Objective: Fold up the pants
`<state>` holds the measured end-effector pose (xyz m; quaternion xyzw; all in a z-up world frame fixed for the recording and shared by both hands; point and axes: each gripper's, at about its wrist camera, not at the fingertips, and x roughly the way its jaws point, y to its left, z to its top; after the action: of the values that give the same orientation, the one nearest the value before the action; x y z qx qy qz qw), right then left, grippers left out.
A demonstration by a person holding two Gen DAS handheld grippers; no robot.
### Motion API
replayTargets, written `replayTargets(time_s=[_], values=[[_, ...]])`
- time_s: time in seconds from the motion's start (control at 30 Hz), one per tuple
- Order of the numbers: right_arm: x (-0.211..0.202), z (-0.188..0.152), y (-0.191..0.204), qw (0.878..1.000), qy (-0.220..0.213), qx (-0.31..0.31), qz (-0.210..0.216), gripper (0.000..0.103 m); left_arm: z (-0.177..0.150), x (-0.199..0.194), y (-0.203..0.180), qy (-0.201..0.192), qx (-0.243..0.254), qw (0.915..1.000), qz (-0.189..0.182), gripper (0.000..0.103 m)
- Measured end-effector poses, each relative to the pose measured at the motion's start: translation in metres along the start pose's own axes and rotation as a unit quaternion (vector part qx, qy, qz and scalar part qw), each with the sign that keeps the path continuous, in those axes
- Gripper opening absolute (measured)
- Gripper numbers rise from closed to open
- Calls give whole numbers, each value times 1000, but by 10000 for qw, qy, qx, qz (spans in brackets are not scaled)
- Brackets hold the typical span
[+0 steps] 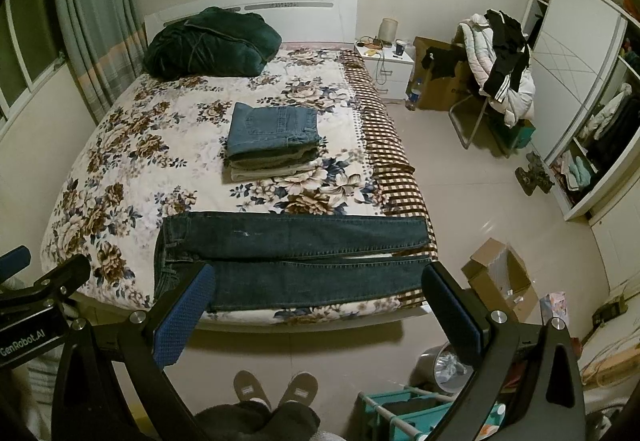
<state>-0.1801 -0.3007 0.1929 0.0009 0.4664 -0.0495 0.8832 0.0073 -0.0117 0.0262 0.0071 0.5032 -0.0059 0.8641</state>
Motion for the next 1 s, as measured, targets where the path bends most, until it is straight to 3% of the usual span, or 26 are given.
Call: replayTargets(time_s=[0.8,1.0], values=[[0,-1,1,10000,-21,6,6,103,7,-3,1,-69,-25,10000,17,103],[-7,12,5,10000,-26,4,15,103,8,-5,3,-91,-21,10000,27,103]])
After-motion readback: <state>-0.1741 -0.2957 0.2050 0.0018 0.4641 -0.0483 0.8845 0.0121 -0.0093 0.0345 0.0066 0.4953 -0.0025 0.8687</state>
